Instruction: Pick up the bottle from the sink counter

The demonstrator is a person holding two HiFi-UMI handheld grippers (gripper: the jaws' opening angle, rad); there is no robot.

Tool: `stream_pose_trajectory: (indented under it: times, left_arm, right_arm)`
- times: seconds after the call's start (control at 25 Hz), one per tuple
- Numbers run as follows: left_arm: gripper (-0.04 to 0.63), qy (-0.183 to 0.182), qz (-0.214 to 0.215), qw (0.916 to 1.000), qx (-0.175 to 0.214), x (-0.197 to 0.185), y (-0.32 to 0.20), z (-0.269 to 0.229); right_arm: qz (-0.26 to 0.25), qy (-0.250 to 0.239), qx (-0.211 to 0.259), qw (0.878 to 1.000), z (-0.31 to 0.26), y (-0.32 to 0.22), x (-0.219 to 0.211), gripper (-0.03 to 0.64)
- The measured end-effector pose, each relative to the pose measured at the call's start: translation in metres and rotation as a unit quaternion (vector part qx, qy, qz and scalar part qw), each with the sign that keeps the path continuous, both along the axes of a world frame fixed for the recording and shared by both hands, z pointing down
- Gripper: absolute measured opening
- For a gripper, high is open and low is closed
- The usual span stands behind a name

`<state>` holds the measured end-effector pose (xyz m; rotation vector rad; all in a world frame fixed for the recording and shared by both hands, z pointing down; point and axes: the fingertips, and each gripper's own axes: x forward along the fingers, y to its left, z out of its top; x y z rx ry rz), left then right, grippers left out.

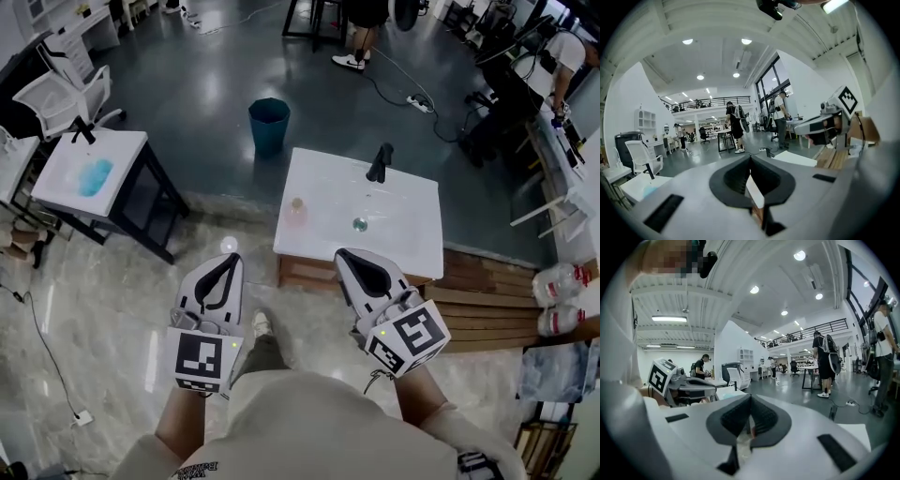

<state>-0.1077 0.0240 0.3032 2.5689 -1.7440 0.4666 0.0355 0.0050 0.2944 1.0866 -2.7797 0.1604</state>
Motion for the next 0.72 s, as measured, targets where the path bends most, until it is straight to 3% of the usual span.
stream_pose_trajectory:
  times: [0.32, 0.52, 0.72]
  left_arm:
    - [0.006, 0.007, 0.03, 0.9994, -0.016, -0.044, -0.08, -0.002]
    - [0.006, 0.0, 0.07, 0.9973, -0.02, -0.051, -0.12, 0.002]
    - [0.006, 0.005, 0.083, 0.9964, -0.018, -0.058, -0.147, 0.001]
  right_arm:
    - [0.037, 0.005, -0.002, 0.999, -0.009, -0.084, -0.042, -0.003]
    - [0.069, 0.003, 0.001, 0.998, -0.011, -0.121, -0.057, -0.003]
    - [0.084, 0.008, -0.004, 0.996, -0.006, -0.144, -0.062, -0.003]
